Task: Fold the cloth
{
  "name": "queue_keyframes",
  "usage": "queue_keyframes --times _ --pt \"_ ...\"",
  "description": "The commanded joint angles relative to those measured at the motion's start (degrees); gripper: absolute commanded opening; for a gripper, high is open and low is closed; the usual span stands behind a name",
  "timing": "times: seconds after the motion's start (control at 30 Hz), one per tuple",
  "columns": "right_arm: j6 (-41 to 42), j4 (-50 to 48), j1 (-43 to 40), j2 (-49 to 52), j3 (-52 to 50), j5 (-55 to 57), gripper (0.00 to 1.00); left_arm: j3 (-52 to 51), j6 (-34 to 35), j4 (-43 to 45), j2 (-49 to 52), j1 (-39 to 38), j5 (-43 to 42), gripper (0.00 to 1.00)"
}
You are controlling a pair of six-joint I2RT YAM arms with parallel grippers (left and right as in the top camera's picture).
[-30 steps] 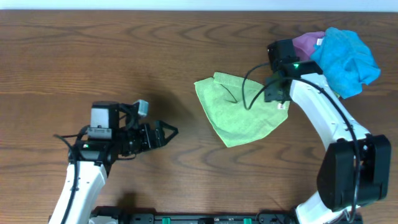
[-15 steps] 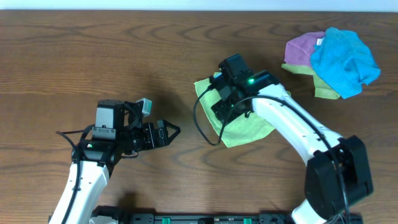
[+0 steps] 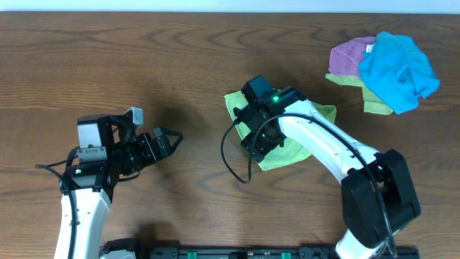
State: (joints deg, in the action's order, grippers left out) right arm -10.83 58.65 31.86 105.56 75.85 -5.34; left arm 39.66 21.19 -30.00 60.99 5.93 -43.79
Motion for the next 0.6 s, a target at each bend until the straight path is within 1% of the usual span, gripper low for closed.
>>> queue_keyframes --times 0.0,0.27,0.43,0.47,0.57 --pt "-0.9 0.0 0.5 1.0 -1.7 0.8 0.75 1.5 -0.4 -0.2 -0.4 0.4 -1.5 0.95" --pt "-0.8 -2.8 1.0 1.0 -7.1 0.3 0.75 1.4 -0.4 -0.2 -0.4 0.4 -1.2 0.95" --pt "-0.5 -4.9 2.6 1.1 -9.0 0.4 0.72 1.4 -0.4 -0.2 -0.4 0.4 -1.3 0.95" --pt "-0.4 -5.3 2.9 1.1 -9.2 0.4 0.71 1.4 -0.4 -0.2 -0.4 0.4 -1.3 0.95" --pt "-0.4 -6.6 3.4 1.8 -10.2 0.7 0.62 1.5 -0.4 -0.2 -0.4 0.4 -1.3 0.95"
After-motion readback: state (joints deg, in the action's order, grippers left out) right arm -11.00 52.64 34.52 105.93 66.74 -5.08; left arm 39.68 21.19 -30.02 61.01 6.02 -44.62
